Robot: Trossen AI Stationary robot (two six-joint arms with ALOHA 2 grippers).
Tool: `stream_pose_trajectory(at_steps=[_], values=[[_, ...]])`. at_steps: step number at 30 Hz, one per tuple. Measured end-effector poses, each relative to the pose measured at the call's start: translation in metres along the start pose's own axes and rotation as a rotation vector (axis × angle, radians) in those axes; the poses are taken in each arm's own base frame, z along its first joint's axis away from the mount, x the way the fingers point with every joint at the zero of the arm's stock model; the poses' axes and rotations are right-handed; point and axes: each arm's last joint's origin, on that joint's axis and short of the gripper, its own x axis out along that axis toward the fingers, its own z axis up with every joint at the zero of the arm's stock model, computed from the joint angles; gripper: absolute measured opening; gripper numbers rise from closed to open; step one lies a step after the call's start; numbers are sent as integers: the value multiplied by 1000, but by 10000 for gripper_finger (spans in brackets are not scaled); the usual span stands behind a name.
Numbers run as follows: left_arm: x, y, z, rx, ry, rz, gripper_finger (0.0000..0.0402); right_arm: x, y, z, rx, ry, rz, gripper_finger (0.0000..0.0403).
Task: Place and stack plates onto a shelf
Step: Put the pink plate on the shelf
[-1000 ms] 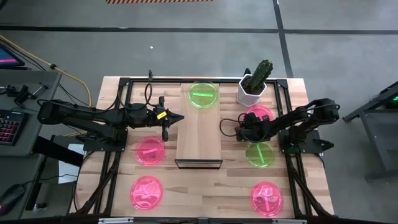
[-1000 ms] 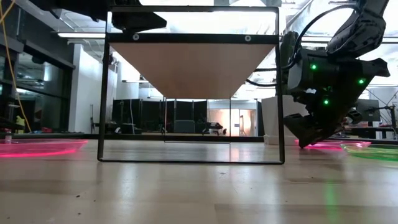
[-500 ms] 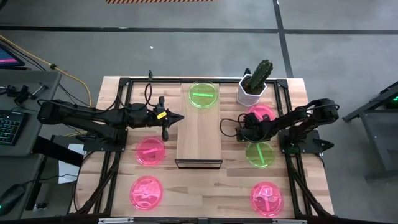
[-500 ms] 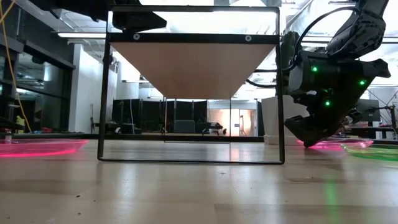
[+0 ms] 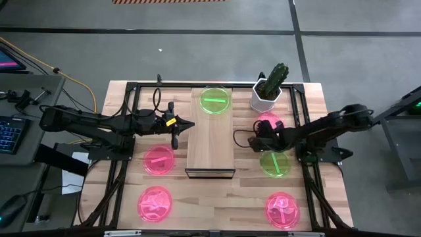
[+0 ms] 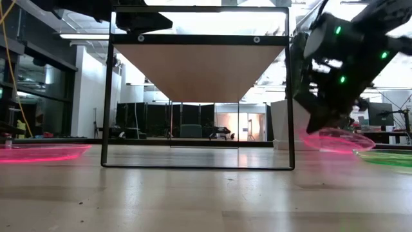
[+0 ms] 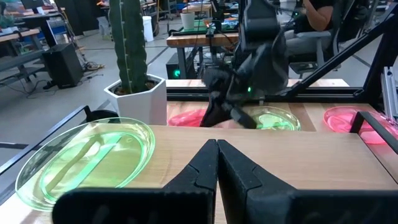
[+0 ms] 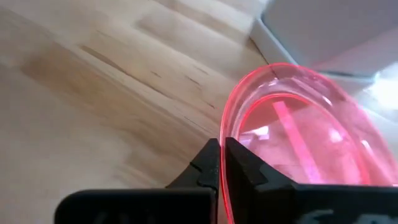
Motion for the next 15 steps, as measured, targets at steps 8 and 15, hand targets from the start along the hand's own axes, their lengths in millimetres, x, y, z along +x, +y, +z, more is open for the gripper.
stream_pose_trajectory(at_steps=[8, 15], values=[[-1, -4, 0, 2, -1, -17, 0, -42, -12, 19, 33, -116, 174, 0], [-1, -4, 0, 3, -2, -17, 0, -68, -28, 33, 72, -234, 256, 0]])
